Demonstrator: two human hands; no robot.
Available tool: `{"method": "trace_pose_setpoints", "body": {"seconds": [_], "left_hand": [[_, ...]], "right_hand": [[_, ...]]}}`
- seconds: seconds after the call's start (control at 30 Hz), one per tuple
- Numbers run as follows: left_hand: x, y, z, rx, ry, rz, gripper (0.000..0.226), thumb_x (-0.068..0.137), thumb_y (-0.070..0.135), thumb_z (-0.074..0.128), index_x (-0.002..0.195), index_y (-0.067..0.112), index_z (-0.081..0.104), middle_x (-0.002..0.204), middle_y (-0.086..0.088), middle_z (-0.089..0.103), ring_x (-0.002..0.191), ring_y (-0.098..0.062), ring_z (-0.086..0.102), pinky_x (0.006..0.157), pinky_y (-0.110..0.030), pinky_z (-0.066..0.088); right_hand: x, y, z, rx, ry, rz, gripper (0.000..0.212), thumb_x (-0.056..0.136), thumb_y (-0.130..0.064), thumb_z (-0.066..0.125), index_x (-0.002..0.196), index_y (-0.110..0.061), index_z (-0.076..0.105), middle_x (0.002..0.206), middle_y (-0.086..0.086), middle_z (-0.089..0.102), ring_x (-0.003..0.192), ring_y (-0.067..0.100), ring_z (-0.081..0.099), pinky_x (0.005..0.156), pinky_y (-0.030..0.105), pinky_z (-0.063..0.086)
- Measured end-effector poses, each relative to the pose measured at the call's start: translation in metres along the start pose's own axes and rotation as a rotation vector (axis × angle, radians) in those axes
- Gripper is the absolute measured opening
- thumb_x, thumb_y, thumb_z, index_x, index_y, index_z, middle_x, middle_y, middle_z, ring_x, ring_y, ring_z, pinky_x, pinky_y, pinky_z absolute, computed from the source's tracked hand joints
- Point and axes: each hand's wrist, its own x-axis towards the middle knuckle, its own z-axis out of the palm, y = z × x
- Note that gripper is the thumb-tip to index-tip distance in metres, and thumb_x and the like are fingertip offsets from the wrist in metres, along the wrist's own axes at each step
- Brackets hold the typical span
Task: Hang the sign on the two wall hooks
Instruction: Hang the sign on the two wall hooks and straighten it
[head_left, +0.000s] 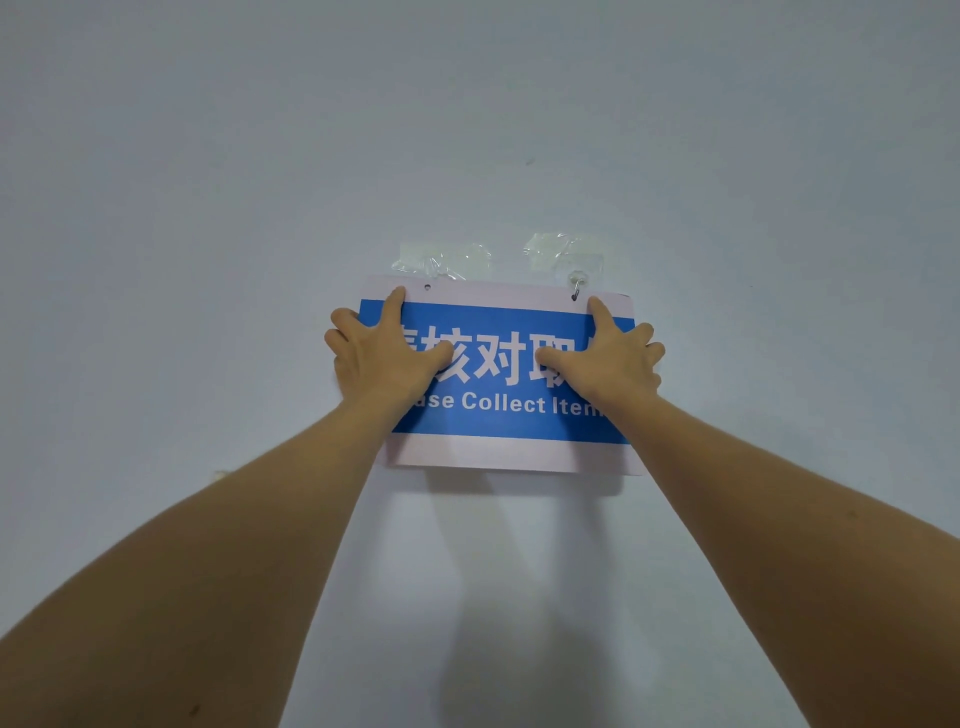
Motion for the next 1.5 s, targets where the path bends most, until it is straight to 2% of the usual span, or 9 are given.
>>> {"method": "trace_pose_setpoints", "body": {"seconds": [0.2,0.5,0.87,1.07,1.5], "left_hand": [[-0.002,-0.003,0.001,-0.027,0.094,0.047,0.081,0.074,0.054,0.067,0.145,0.032,0.035,0.135,-0.014,0.031,0.124,-0.032,0.032,0.099,-0.038,0.039],[-0.002,-0.004,0.002,-0.022,0.039,-0.011,0.083,0.076,0.056,0.065,0.148,0.034,0.03,0.135,-0.013,0.032,0.125,-0.032,0.032,0.099,-0.035,0.036],[-0.013,-0.002,0.004,-0.04,0.003,-0.071,0.083,0.077,0.058,0.063,0.148,0.034,0.027,0.134,-0.013,0.033,0.124,-0.033,0.032,0.097,-0.035,0.036],[-0.016,0.0,0.002,-0.033,-0.016,-0.056,0.084,0.078,0.057,0.062,0.15,0.033,0.026,0.134,-0.015,0.033,0.123,-0.034,0.031,0.101,-0.036,0.033],[0.003,0.003,0.002,-0.02,-0.021,0.006,0.084,0.077,0.055,0.064,0.149,0.033,0.027,0.135,-0.014,0.033,0.124,-0.033,0.032,0.101,-0.036,0.032]], "right_hand": [[0.0,0.002,0.002,0.011,0.022,-0.004,0.086,0.075,-0.061,0.068,0.146,-0.037,0.026,0.135,0.015,0.035,0.128,0.034,0.035,0.095,0.047,0.041],[-0.002,-0.002,-0.002,0.001,0.007,0.005,0.082,0.074,-0.055,0.069,0.144,-0.037,0.029,0.133,0.014,0.035,0.127,0.034,0.034,0.093,0.044,0.039],[-0.003,-0.005,-0.013,-0.042,-0.024,0.002,0.087,0.072,-0.052,0.071,0.146,-0.037,0.027,0.136,0.014,0.034,0.129,0.036,0.031,0.097,0.047,0.036],[-0.005,-0.006,-0.014,-0.033,-0.03,0.019,0.084,0.072,-0.049,0.07,0.144,-0.037,0.029,0.133,0.013,0.034,0.127,0.036,0.031,0.094,0.045,0.036],[0.0,-0.002,-0.006,0.01,-0.004,0.059,0.084,0.074,-0.056,0.069,0.145,-0.038,0.028,0.135,0.013,0.035,0.128,0.034,0.033,0.097,0.047,0.038]]}}
